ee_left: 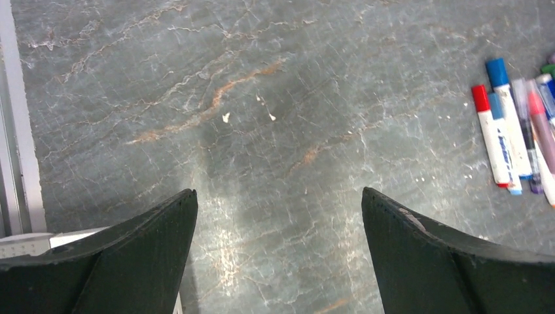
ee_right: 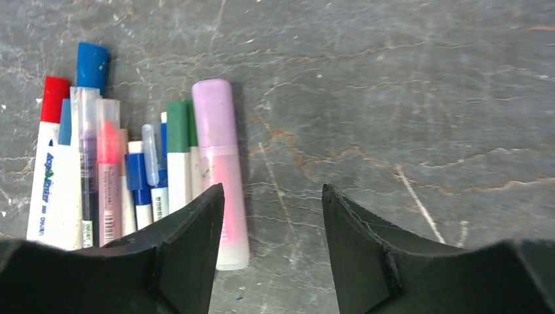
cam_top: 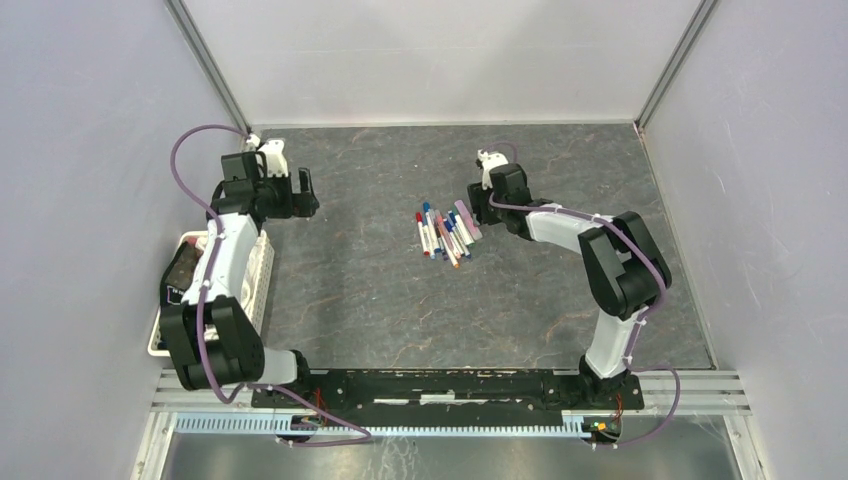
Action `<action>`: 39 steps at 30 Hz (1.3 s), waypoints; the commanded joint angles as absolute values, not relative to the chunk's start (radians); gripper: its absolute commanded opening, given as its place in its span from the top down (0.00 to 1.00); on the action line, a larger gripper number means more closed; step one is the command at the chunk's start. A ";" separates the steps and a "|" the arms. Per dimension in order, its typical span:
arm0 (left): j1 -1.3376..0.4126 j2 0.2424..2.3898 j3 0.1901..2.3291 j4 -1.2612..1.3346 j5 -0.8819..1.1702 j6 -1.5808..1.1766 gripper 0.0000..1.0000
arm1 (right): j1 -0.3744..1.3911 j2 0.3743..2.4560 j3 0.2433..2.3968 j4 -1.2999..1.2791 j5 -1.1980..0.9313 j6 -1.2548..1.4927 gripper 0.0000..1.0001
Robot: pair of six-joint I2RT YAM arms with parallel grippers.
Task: Open the pen caps
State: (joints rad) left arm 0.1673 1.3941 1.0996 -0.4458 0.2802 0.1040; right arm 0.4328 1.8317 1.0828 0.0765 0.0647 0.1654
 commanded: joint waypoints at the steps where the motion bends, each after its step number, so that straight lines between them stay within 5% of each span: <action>1: 0.170 1.296 1.094 -0.513 0.338 0.177 0.00 | 0.456 1.872 1.147 0.066 0.018 0.145 0.40; 20: 0.169 1.282 1.144 -0.591 0.446 0.210 0.00 | 0.472 1.969 1.171 0.025 0.055 0.130 0.50; 31: 0.139 1.297 1.172 -0.606 0.634 0.298 0.00 | 0.471 1.776 1.073 0.046 -0.067 0.075 0.96; 39: -0.032 1.277 1.170 -0.649 0.689 0.543 0.00 | 0.470 1.641 1.128 -0.053 -0.442 0.057 1.00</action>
State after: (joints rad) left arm 0.0467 1.2980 1.1339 -0.6106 0.6113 0.3561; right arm 0.4690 1.7138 1.0721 -0.0212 -0.1909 0.0704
